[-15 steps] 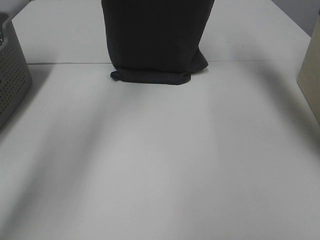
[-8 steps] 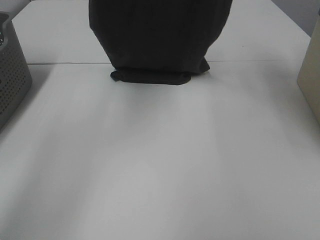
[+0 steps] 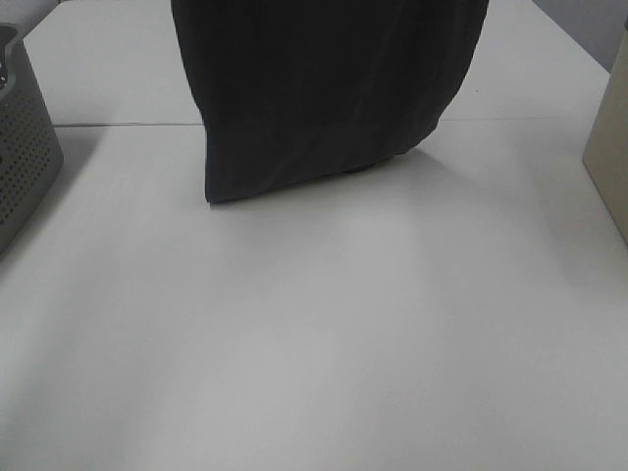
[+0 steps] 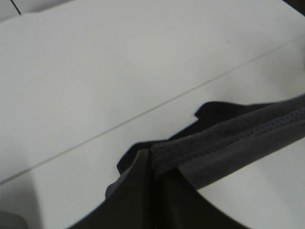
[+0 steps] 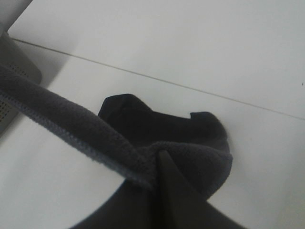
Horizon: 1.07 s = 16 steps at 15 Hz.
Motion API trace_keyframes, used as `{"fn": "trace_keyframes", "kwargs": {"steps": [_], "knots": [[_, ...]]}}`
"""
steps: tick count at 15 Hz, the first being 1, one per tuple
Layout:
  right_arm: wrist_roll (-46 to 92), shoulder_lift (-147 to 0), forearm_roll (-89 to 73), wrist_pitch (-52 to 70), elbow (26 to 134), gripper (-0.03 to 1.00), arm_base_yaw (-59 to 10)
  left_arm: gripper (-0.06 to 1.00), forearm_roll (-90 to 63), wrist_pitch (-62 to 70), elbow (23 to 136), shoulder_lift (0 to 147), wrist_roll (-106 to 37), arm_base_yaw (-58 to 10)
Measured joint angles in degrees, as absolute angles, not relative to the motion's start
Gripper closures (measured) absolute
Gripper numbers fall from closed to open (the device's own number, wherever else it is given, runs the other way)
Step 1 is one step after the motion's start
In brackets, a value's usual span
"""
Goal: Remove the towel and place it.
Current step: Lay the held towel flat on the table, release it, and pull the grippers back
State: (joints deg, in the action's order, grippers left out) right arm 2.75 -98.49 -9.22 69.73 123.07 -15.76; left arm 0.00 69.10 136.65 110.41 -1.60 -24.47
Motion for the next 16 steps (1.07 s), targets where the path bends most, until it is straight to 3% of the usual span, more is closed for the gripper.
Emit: {"fn": "trace_keyframes", "kwargs": {"steps": [8,16], "knots": [[2.5,-73.3,-15.7,69.5,86.9,0.96,-16.3,0.94,-6.1,68.1,93.7,83.7,1.0,-30.0],[-0.9,-53.7,-24.8,69.1,58.4,0.96,-16.4,0.94,-18.0,65.8,65.1,65.7,1.5,-32.4]]}}
